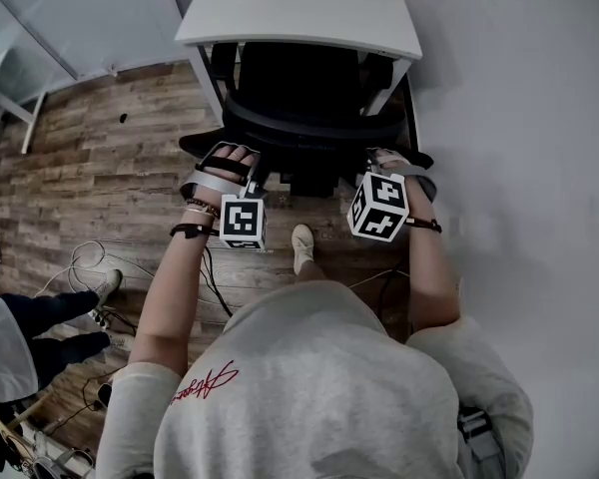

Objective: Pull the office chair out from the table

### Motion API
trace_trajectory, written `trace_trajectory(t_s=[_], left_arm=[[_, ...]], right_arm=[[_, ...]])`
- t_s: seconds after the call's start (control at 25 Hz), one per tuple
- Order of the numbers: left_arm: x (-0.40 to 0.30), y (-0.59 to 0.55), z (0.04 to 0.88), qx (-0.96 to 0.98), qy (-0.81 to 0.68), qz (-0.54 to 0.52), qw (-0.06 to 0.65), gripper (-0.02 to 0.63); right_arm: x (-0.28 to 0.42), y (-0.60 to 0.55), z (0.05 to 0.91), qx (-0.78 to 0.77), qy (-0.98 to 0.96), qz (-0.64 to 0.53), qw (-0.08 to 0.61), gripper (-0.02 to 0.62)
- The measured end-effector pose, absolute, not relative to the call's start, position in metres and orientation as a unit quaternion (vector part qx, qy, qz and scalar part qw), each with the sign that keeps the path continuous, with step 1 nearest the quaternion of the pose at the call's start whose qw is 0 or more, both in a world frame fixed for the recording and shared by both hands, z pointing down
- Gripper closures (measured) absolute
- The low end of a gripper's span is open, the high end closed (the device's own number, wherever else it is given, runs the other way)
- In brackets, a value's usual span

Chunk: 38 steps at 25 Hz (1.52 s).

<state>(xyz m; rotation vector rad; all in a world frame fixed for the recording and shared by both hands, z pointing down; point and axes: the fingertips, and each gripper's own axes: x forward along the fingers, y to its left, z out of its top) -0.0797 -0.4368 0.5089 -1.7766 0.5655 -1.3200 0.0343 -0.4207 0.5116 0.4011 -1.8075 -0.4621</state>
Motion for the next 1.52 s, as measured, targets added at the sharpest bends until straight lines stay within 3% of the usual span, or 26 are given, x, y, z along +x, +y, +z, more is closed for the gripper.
trace_trajectory(t_s=[1.52], left_arm=[[-0.095,-0.378,0.51,-0.711,0.217,-0.522,0.418,0.507]], right_arm=[[0.019,-0.359,0.511,0.178,-0.772,-0.171,0.586,0.482]])
